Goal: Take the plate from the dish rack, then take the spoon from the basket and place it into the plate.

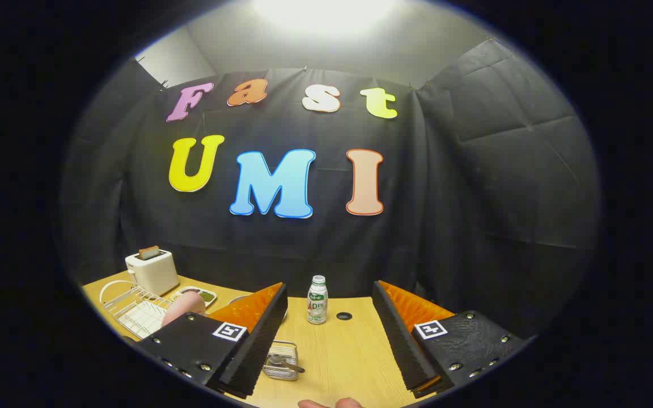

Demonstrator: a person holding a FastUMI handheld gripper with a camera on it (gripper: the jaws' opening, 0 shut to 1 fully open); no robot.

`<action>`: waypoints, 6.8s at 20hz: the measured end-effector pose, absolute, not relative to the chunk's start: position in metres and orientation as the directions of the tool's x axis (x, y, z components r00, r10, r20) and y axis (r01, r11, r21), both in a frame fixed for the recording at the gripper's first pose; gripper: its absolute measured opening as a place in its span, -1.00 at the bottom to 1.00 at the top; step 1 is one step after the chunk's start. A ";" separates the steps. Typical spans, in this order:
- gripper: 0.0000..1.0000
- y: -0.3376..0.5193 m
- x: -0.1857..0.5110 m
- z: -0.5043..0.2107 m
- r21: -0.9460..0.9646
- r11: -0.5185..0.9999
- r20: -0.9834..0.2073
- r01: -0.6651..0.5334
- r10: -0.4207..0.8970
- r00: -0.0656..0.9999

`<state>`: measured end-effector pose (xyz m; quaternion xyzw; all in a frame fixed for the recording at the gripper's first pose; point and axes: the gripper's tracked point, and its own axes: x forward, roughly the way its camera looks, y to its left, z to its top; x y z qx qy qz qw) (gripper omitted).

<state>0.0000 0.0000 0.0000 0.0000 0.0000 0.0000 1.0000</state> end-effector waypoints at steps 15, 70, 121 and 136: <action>0.85 0.093 -0.002 0.052 0.017 0.996 0.005 -0.083 0.083 0.997; -0.82 0.236 0.072 -0.103 -0.435 0.897 -0.682 -0.075 -0.274 0.678; -0.85 0.123 -0.133 -0.197 0.236 0.957 -0.854 -0.167 0.286 0.434; -0.80 0.130 -0.115 -0.265 0.157 0.957 -0.881 -0.242 0.247 0.403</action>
